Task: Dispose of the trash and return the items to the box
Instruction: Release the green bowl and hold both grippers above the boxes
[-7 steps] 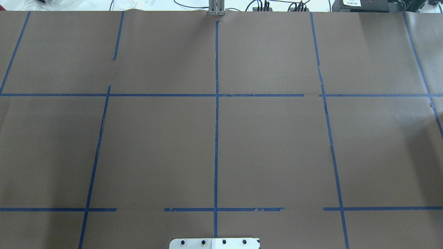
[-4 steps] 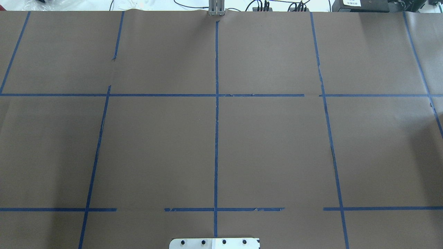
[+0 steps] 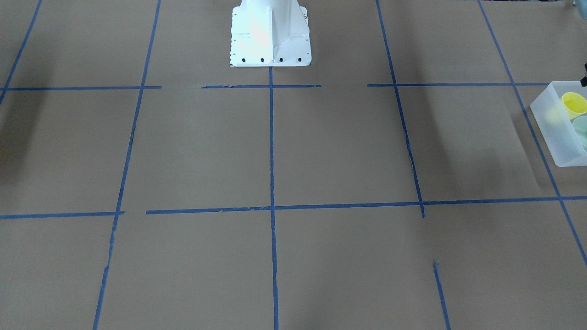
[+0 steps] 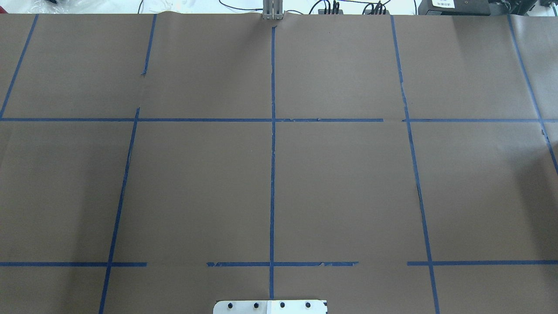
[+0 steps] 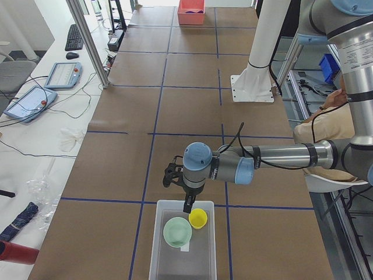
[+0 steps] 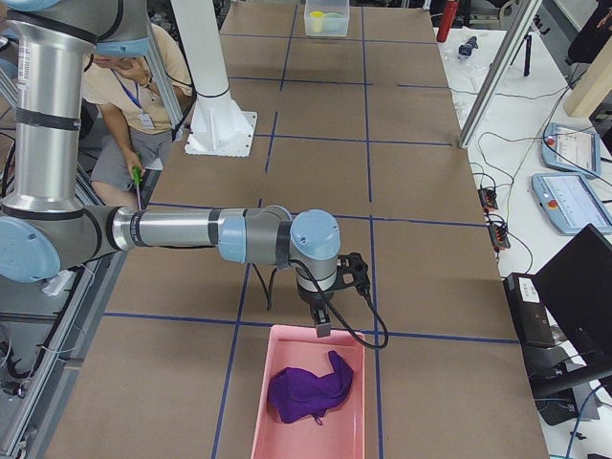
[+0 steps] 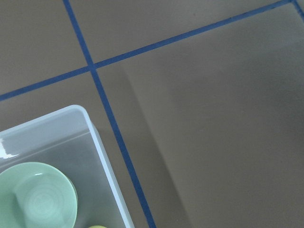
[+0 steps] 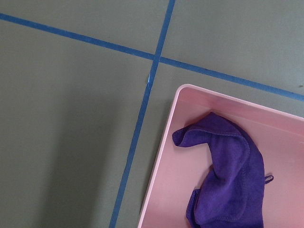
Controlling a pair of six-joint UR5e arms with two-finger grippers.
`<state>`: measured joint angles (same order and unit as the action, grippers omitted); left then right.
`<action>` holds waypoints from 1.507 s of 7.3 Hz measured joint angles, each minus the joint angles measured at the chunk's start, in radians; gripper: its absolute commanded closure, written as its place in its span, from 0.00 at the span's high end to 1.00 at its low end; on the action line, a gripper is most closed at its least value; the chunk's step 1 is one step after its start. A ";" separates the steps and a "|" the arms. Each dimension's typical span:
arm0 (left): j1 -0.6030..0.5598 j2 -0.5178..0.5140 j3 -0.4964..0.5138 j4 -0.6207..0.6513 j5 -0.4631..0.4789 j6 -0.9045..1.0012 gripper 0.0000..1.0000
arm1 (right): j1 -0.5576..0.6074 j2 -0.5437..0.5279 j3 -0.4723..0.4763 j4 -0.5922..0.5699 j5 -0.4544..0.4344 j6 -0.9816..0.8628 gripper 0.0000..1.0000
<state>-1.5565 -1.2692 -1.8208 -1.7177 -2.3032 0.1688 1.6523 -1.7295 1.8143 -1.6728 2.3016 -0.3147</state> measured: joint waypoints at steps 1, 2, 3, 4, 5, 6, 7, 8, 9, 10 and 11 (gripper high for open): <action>-0.052 -0.018 -0.013 0.060 0.010 0.040 1.00 | 0.002 0.002 0.006 -0.009 0.000 0.000 1.00; -0.093 -0.028 -0.021 0.087 0.009 0.052 1.00 | 0.003 0.002 0.010 -0.012 0.000 0.003 1.00; -0.115 -0.036 -0.026 0.091 0.000 0.036 1.00 | 0.004 0.002 0.011 -0.013 -0.001 0.008 1.00; -0.123 -0.049 -0.027 0.085 -0.010 0.004 1.00 | 0.004 0.000 0.011 -0.013 -0.001 0.011 1.00; -0.126 -0.061 -0.027 0.081 -0.015 -0.023 1.00 | 0.004 -0.002 0.011 -0.013 0.000 0.012 1.00; -0.126 -0.071 -0.028 0.079 -0.024 -0.045 1.00 | 0.004 -0.007 0.011 -0.013 0.001 0.015 1.00; -0.126 -0.081 -0.020 0.079 -0.034 -0.052 1.00 | 0.004 -0.010 0.010 -0.013 0.001 0.024 1.00; -0.126 -0.091 -0.004 0.081 -0.038 -0.053 1.00 | 0.004 -0.011 0.009 -0.010 0.000 0.053 1.00; -0.124 -0.099 0.009 0.085 -0.039 -0.053 1.00 | 0.004 -0.011 0.009 -0.005 0.000 0.107 1.00; -0.123 -0.103 0.015 0.090 -0.039 -0.055 1.00 | 0.003 -0.011 0.009 0.000 0.000 0.145 1.00; -0.122 -0.103 0.016 0.095 -0.038 -0.056 1.00 | 0.001 -0.011 0.010 0.001 0.001 0.161 1.00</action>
<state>-1.6787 -1.3720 -1.8047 -1.6227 -2.3411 0.1130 1.6529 -1.7402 1.8246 -1.6715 2.3023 -0.1532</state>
